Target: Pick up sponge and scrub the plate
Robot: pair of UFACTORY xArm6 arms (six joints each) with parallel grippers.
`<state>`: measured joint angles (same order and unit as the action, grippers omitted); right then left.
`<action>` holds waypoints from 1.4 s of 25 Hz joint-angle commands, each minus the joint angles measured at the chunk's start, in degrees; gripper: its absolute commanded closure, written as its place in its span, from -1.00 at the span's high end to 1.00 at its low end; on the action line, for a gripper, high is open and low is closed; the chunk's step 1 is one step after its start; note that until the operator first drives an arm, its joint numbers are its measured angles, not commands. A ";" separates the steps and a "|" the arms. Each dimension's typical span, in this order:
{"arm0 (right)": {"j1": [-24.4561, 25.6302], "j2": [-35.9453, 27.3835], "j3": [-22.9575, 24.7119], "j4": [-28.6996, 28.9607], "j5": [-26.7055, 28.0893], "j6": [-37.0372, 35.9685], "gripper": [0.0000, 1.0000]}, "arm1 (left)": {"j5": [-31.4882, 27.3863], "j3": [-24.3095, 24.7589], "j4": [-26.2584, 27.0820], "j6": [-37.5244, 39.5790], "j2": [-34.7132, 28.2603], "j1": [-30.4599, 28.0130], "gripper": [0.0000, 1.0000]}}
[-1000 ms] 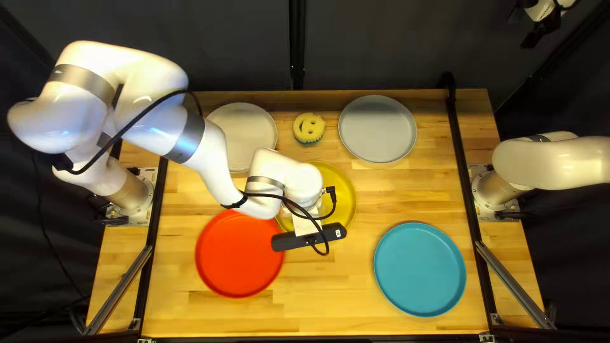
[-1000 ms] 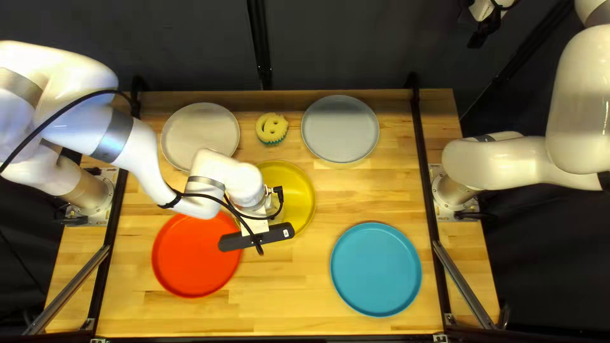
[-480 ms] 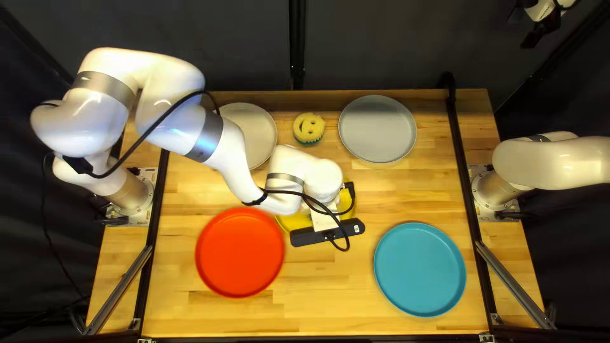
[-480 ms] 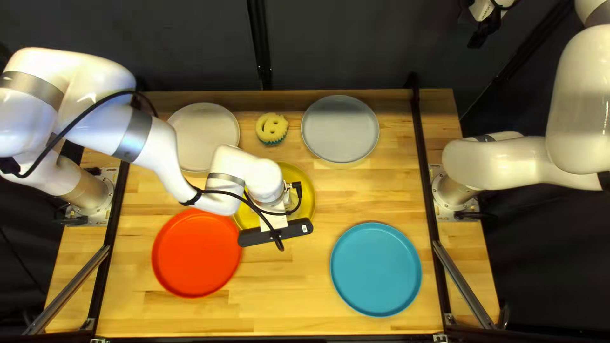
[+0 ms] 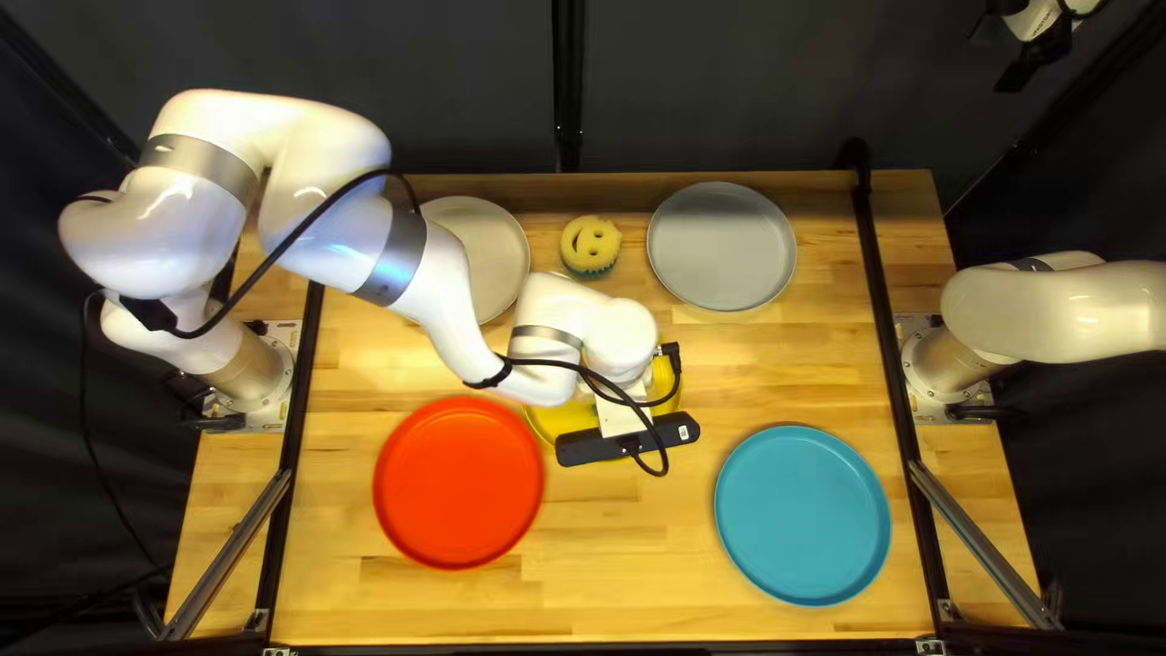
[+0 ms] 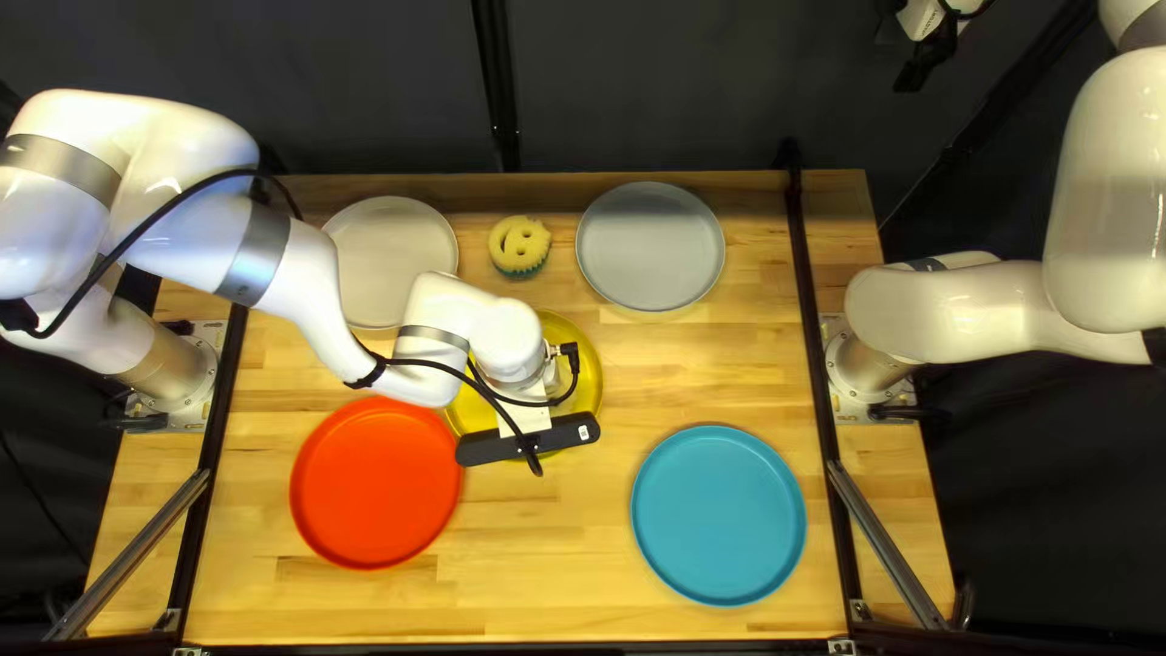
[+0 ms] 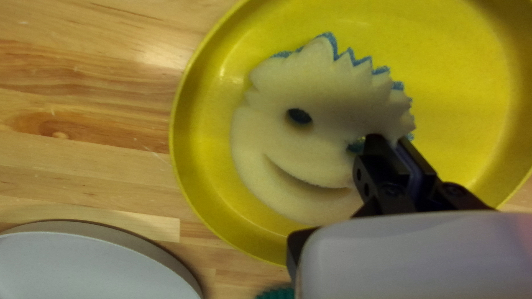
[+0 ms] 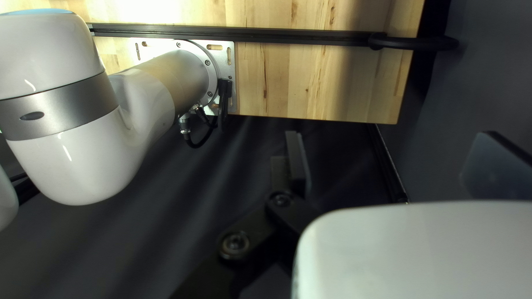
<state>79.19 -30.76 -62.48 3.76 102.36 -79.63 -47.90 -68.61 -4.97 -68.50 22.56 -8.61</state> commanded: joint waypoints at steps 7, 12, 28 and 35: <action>0.00 0.00 0.00 0.00 0.00 0.00 1.00 | 4.33 15.96 1.94 2.16 -10.77 -0.12 -1.00; 0.00 0.00 0.00 0.00 0.00 0.00 1.00 | 5.93 19.67 2.86 3.43 -12.87 0.23 -1.00; 0.00 0.00 0.00 0.00 0.00 0.00 1.00 | 4.23 11.14 2.43 0.47 -7.23 4.02 -1.00; 0.00 0.00 0.00 0.00 0.00 0.00 1.00 | 3.83 5.05 1.86 -1.29 -2.75 5.17 -1.00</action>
<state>79.19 -30.76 -62.48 3.76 102.36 -79.63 -44.07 -62.10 -2.98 -69.12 18.57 -3.85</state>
